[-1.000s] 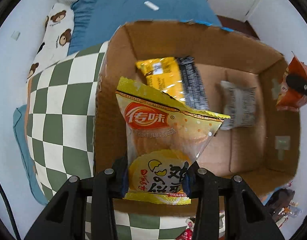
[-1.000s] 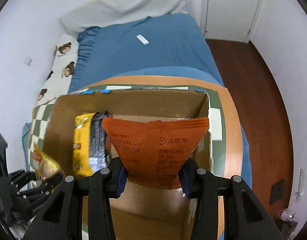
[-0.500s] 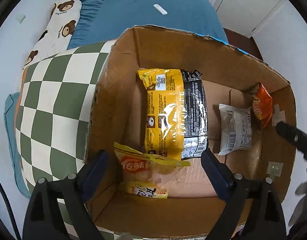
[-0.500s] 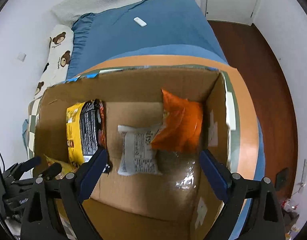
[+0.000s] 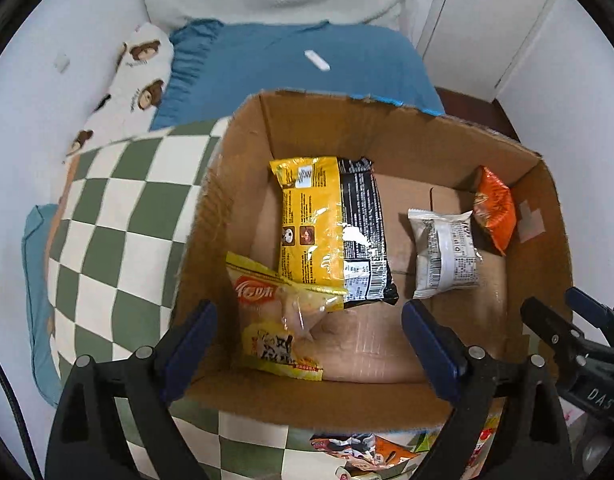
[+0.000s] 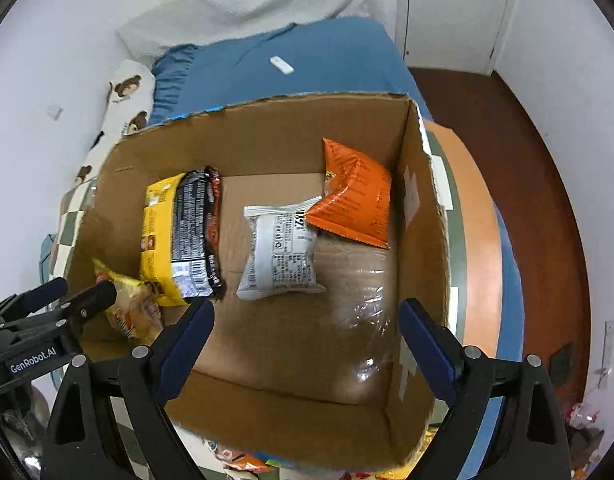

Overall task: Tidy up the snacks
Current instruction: 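Carry both bags into the box and open both tools to drop them, then grasp the panda-print bag with the left tool while the right tool grasps a beige packet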

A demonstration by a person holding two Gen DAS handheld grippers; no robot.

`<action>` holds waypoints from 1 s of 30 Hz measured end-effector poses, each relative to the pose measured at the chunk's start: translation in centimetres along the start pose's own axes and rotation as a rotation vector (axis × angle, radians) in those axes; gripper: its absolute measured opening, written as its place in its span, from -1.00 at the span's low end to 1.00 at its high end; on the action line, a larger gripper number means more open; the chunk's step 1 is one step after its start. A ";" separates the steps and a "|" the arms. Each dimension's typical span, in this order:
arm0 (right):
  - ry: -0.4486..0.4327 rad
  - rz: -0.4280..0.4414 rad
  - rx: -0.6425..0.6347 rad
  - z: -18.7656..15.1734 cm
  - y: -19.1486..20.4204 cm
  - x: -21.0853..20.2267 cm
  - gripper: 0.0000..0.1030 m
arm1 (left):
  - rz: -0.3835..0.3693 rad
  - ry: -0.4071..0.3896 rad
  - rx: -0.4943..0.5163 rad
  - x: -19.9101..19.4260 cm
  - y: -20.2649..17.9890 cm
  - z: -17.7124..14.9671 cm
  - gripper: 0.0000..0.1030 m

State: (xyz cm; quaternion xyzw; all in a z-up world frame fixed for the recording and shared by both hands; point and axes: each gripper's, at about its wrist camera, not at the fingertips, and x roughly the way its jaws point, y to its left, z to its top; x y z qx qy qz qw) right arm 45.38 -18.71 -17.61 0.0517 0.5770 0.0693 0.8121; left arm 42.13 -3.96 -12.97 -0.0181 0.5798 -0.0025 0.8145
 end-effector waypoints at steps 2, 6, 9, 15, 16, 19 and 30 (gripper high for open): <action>-0.038 -0.007 -0.017 -0.8 0.0 -1.1 0.85 | 0.006 -0.036 -0.006 -1.2 -0.2 -0.7 0.83; -0.101 -0.010 -0.044 -2.1 0.2 -3.4 0.85 | 0.030 -0.102 -0.004 -3.6 -0.6 -2.3 0.83; -0.144 -0.001 -0.057 -2.9 0.4 -5.3 0.85 | 0.028 -0.140 -0.011 -5.4 -0.6 -3.5 0.83; -0.223 -0.002 -0.080 -5.2 1.2 -9.1 0.85 | 0.020 -0.223 -0.002 -9.0 -0.5 -5.4 0.83; -0.237 0.001 -0.081 -5.6 1.3 -9.8 0.85 | 0.016 -0.235 0.002 -9.6 -0.4 -5.7 0.83; -0.283 -0.010 -0.085 -6.7 2.0 -12.0 0.85 | 0.001 -0.262 0.016 -11.2 -0.3 -6.6 0.83; -0.276 0.043 0.011 -13.1 2.1 -15.3 0.79 | -0.050 -0.186 0.090 -11.7 0.4 -12.7 0.83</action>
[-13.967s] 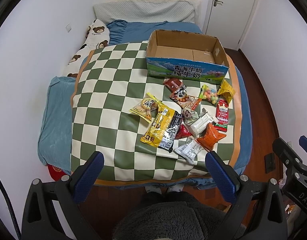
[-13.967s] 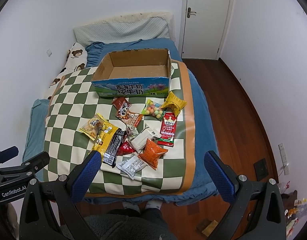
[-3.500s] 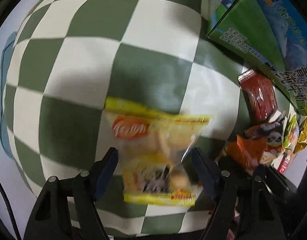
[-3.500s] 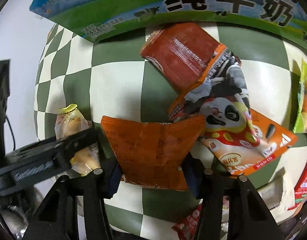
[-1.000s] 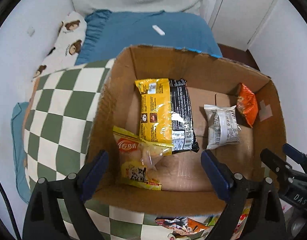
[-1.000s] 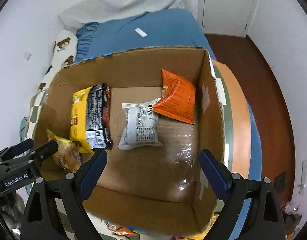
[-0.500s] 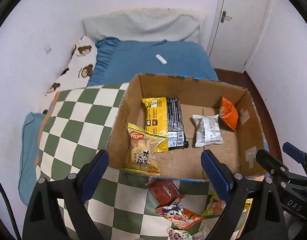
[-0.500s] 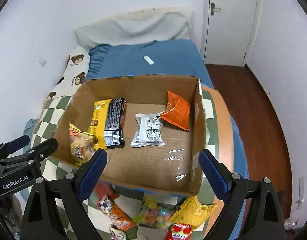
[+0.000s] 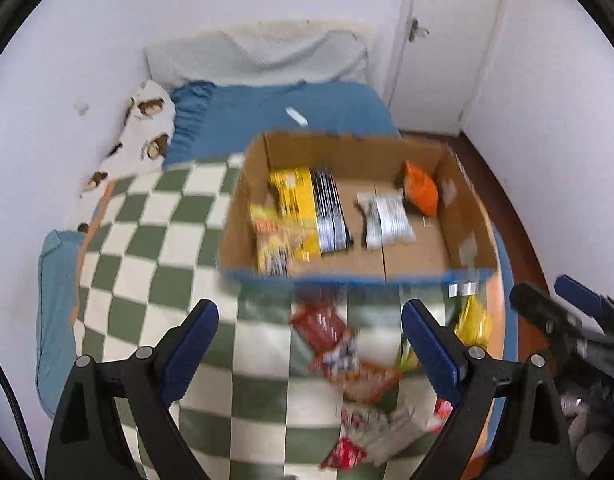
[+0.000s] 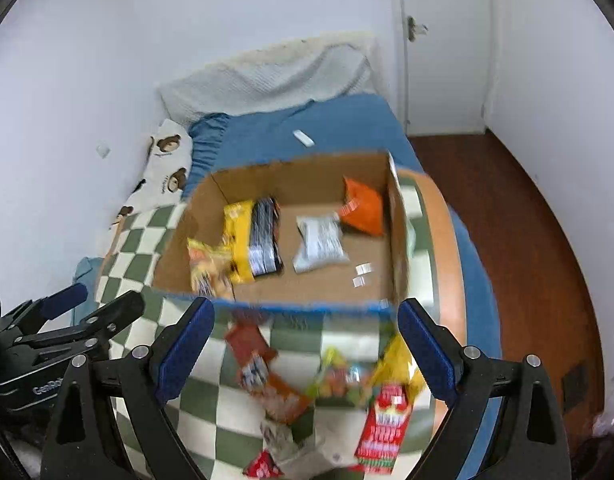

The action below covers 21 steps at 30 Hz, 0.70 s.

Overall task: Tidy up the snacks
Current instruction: 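Grasp the panda-print bag with the left tool while the right tool grasps a beige packet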

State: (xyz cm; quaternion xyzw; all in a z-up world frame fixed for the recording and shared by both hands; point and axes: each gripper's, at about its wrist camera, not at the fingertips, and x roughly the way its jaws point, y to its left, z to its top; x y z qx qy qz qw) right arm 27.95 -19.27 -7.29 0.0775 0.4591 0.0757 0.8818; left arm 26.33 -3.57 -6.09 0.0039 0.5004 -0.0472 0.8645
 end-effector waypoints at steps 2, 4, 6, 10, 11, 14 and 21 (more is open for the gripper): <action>0.035 -0.008 0.032 -2.1 -1.1 0.6 0.27 | -0.027 0.086 0.004 2.0 -0.2 -2.0 0.83; 0.112 -0.007 0.096 -4.8 -2.8 1.8 0.12 | -0.090 0.212 -0.034 5.2 -0.2 -4.1 0.83; 0.155 -0.010 0.155 -7.0 -4.4 3.0 0.12 | -0.162 0.355 -0.115 9.3 0.1 -6.1 0.83; 0.240 -0.024 0.296 -11.2 -8.1 5.5 0.13 | -0.256 0.524 -0.312 15.5 1.3 -8.8 0.81; 0.267 -0.017 0.346 -12.4 -9.0 6.2 0.13 | -0.277 0.543 -0.371 16.8 1.8 -9.1 0.81; 0.323 0.009 0.424 -14.8 -10.2 7.9 0.13 | -0.313 0.568 -0.502 19.6 2.7 -9.5 0.81; 0.401 0.065 0.497 -17.5 -9.7 11.0 0.16 | -0.272 0.539 -0.440 22.2 0.4 -8.3 0.27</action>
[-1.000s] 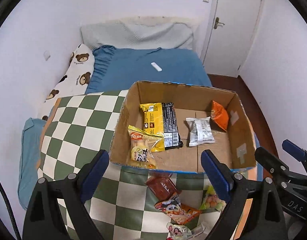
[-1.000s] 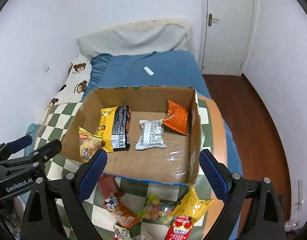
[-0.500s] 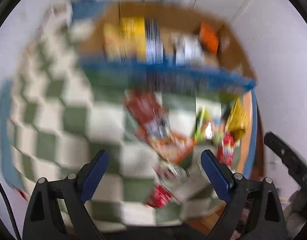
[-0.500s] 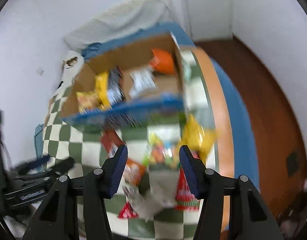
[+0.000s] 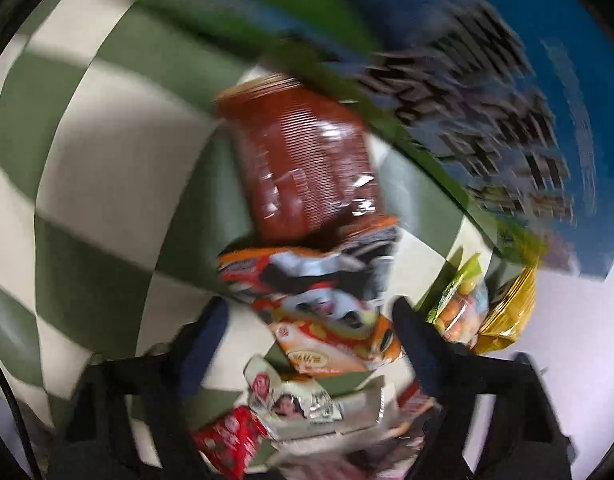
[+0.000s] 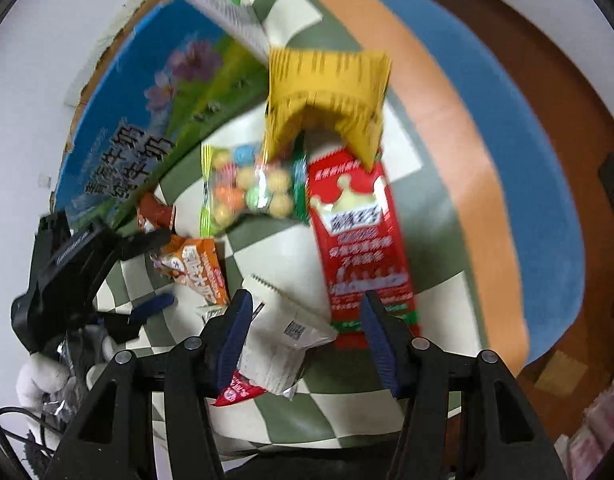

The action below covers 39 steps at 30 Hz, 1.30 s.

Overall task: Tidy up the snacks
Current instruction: 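Grasp the panda-print bag with the left tool while the right tool grasps a beige packet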

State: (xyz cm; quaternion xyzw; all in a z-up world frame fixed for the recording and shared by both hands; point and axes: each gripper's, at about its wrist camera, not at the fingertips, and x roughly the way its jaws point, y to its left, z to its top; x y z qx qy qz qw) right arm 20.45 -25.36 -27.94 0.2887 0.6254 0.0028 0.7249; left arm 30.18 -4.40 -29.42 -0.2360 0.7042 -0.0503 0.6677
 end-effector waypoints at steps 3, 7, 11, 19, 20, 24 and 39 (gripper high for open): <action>0.066 0.020 0.015 -1.0 0.7 2.2 0.19 | 0.122 -0.042 0.176 -0.1 -2.6 -0.8 0.13; 0.138 0.008 0.029 -2.5 1.6 5.1 0.31 | 0.315 -0.089 0.397 -0.5 -4.9 -2.1 0.13; 0.198 -0.032 0.010 -3.4 2.8 8.1 0.34 | 0.503 -0.116 0.602 -0.2 -6.4 -3.3 0.13; 0.022 -0.204 -0.310 -2.9 8.1 7.6 0.16 | 0.394 -0.007 0.427 -0.1 -2.7 -1.1 0.18; 0.000 -0.228 -0.357 -2.5 9.0 7.6 0.16 | 0.355 0.011 0.380 -0.1 -2.0 -0.7 0.18; 0.001 -0.246 -0.392 -1.5 10.0 8.1 0.21 | 0.233 0.060 0.213 0.6 0.0 0.1 0.20; -0.011 -0.247 -0.364 -2.3 8.2 9.5 0.13 | 0.357 -0.048 0.416 2.0 -4.0 -5.1 -0.09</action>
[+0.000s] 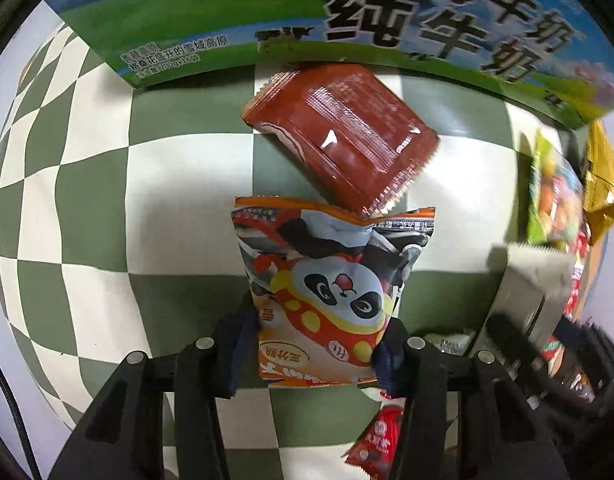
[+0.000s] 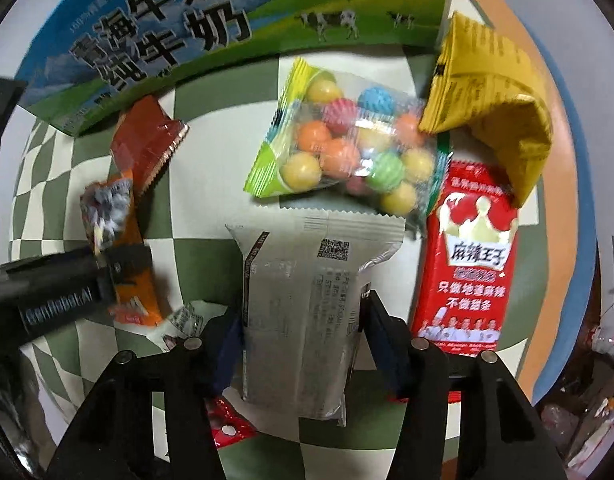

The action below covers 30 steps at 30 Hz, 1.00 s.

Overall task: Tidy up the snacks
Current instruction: 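Grasp the panda-print bag with the left tool while the right tool grasps a beige packet, then lower both packets into the box and open both tools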

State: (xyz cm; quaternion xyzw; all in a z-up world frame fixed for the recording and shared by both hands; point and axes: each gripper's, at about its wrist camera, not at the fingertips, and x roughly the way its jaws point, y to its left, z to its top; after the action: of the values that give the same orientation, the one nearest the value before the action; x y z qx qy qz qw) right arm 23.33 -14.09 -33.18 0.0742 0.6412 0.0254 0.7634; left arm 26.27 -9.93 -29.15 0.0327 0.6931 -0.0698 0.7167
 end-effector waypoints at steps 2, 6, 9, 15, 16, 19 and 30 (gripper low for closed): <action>-0.018 0.021 0.010 0.8 -0.6 -1.2 0.13 | -0.009 -0.013 0.009 -1.2 0.0 -0.5 -0.09; -0.064 0.068 0.020 1.1 -1.1 -4.4 0.13 | -0.051 -0.058 0.015 -4.5 -0.5 -0.7 -0.09; -0.094 0.104 0.024 2.0 -1.0 -7.1 0.13 | -0.083 -0.107 0.018 -8.0 0.0 -0.2 -0.09; -0.171 0.195 -0.005 5.1 -1.0 -14.0 0.13 | -0.170 -0.221 0.028 -16.0 -0.8 2.7 -0.09; -0.187 0.212 -0.014 5.9 -0.9 -15.3 0.13 | -0.188 -0.236 0.032 -17.4 -0.9 3.6 -0.09; -0.235 0.256 -0.029 8.4 -1.1 -18.8 0.13 | -0.199 -0.277 0.053 -20.7 0.6 6.7 -0.09; -0.239 0.170 -0.073 20.8 -0.8 -18.5 0.13 | -0.183 -0.142 0.016 -16.1 2.2 18.2 -0.08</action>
State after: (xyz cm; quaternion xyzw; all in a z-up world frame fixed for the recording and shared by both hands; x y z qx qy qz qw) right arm 40.41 -19.06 -11.80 0.1028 0.5359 0.1045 0.8315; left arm 44.15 -9.49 -12.52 -0.0299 0.6402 -0.1424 0.7543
